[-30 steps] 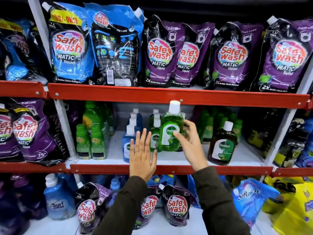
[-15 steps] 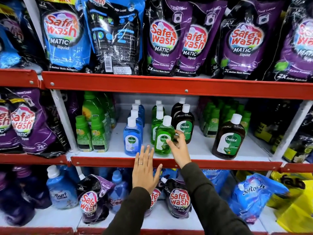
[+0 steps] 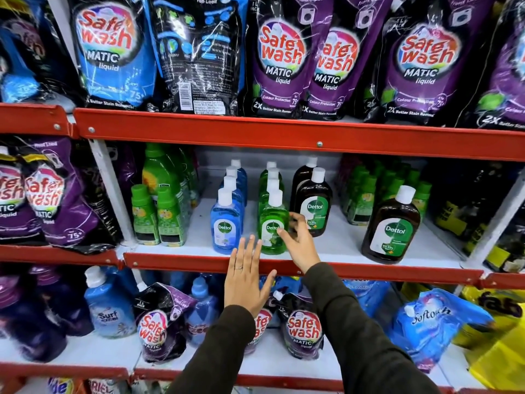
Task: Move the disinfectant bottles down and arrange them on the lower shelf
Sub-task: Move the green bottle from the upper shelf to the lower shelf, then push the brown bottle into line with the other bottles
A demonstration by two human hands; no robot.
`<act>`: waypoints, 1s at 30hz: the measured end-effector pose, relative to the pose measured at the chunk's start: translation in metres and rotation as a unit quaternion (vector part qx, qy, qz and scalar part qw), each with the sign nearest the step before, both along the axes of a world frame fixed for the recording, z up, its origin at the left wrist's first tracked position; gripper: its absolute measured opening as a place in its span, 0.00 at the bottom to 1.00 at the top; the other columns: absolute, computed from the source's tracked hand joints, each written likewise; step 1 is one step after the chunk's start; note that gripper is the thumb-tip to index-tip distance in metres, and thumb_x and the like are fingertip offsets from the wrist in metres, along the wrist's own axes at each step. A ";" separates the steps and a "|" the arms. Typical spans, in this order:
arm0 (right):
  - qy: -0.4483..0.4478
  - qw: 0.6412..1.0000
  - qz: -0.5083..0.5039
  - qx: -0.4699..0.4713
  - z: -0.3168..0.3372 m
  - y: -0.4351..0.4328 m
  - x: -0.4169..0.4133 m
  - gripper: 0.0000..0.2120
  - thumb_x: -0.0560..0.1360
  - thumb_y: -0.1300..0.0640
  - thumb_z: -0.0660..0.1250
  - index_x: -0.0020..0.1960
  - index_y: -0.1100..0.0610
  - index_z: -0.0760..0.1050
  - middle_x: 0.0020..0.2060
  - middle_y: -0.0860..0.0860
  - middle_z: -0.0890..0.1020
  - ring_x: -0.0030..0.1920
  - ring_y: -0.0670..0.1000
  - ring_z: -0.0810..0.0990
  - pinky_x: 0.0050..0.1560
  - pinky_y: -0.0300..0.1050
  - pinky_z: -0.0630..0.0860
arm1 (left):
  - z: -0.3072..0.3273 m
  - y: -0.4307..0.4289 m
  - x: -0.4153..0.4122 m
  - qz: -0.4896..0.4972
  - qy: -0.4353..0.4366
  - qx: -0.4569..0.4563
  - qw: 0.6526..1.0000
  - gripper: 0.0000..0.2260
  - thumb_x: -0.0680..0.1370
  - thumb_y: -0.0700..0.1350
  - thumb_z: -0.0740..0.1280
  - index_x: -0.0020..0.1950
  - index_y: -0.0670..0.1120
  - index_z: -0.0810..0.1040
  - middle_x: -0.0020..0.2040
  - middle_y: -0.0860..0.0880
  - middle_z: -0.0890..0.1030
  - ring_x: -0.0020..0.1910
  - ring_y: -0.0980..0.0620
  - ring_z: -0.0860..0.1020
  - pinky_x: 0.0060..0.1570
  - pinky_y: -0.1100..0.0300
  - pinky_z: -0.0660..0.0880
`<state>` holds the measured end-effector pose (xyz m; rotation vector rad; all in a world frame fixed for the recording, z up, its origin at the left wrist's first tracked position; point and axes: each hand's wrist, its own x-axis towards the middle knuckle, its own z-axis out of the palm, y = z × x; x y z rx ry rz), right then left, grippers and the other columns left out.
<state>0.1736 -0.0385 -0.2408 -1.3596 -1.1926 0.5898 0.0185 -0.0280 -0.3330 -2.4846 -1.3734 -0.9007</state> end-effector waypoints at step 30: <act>0.097 0.972 -0.213 0.001 0.022 -0.117 0.190 0.33 0.72 0.71 0.73 0.73 0.67 0.64 0.60 0.56 0.73 0.63 0.51 0.71 0.63 0.45 0.68 | 0.004 -0.008 0.006 0.028 -0.008 -0.003 1.000 0.35 0.82 0.64 0.48 0.82 0.42 0.56 0.83 0.42 0.59 0.83 0.44 0.51 0.81 0.48 0.45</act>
